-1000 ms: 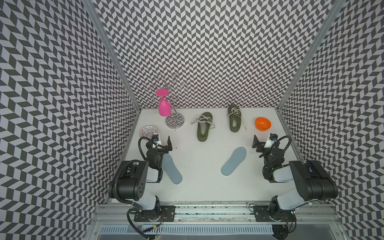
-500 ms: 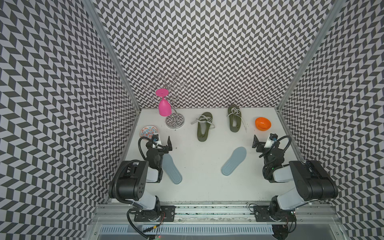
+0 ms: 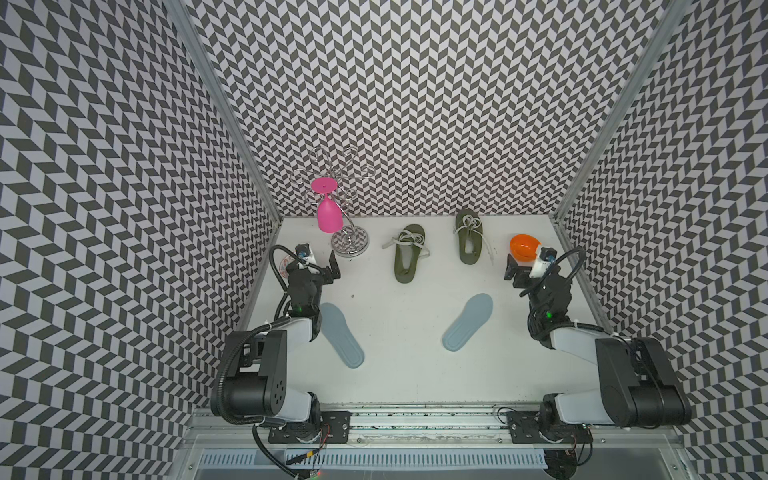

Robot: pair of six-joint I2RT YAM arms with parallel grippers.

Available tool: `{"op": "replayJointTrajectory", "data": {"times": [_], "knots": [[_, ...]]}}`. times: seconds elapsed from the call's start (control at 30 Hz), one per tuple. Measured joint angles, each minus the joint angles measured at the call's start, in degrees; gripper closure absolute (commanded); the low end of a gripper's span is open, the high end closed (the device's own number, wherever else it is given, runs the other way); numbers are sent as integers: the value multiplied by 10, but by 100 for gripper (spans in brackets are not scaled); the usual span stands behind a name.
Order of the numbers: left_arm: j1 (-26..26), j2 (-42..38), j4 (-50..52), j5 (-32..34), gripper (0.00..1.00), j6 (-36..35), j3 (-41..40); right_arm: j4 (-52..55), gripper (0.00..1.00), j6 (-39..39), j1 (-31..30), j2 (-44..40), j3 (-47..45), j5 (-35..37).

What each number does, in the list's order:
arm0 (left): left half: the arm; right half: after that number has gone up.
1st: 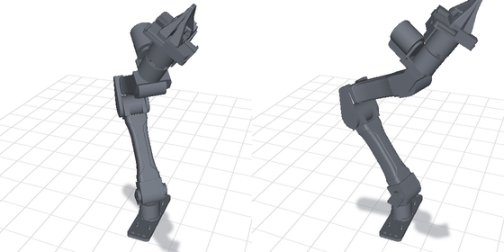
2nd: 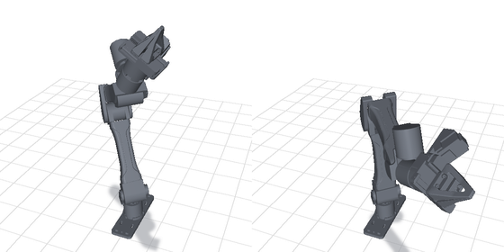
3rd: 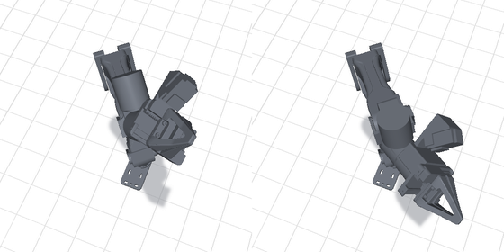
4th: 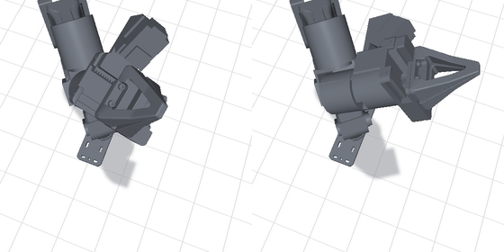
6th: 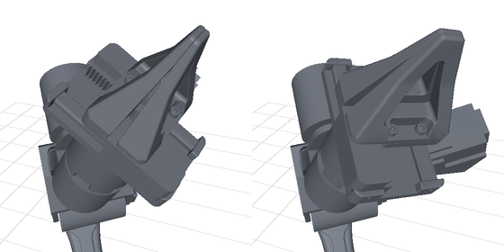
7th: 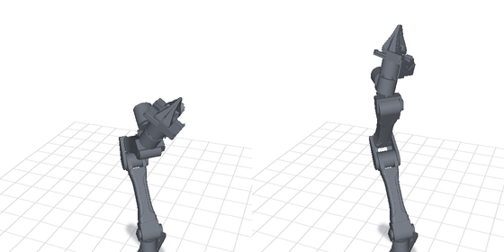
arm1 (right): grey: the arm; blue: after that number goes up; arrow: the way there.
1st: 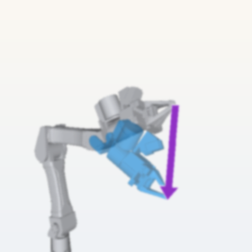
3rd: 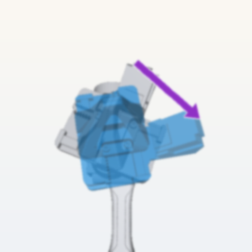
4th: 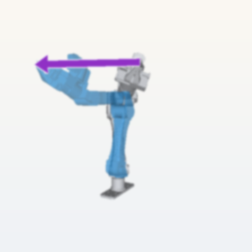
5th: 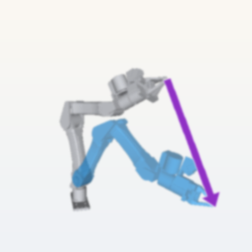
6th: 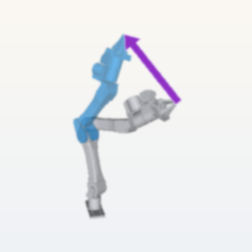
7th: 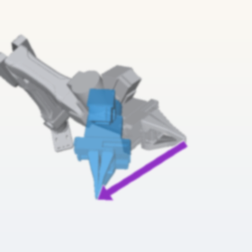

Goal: Insert the insole into the shoe
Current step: Move the shoe to the center of the board.

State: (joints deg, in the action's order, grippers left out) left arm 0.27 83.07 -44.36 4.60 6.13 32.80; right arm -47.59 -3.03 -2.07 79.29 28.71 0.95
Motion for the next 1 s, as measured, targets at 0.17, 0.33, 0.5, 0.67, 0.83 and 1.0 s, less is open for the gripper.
{"op": "replayJointTrajectory", "data": {"times": [0.17, 0.33, 0.5, 0.67, 0.83, 1.0], "knots": [[-44, 0, 164, 22, 6, 95, 78, 69, 5, -49, -34, -31, 41, -41], [-145, 23, 319, 43, 6, 161, 141, 160, 9, -70, -97, -26, 65, -47], [-221, 102, 429, 27, 7, 199, 252, 202, 14, -93, -148, 5, 101, -60], [-260, 214, 489, 18, 11, 216, 374, 233, 17, -116, -181, 40, 132, -81], [-264, 293, 534, 17, 16, 216, 463, 247, 18, -125, -195, 43, 135, -87], [-264, 355, 565, 17, 26, 213, 543, 257, 20, -127, -196, 43, 135, -87]]}}
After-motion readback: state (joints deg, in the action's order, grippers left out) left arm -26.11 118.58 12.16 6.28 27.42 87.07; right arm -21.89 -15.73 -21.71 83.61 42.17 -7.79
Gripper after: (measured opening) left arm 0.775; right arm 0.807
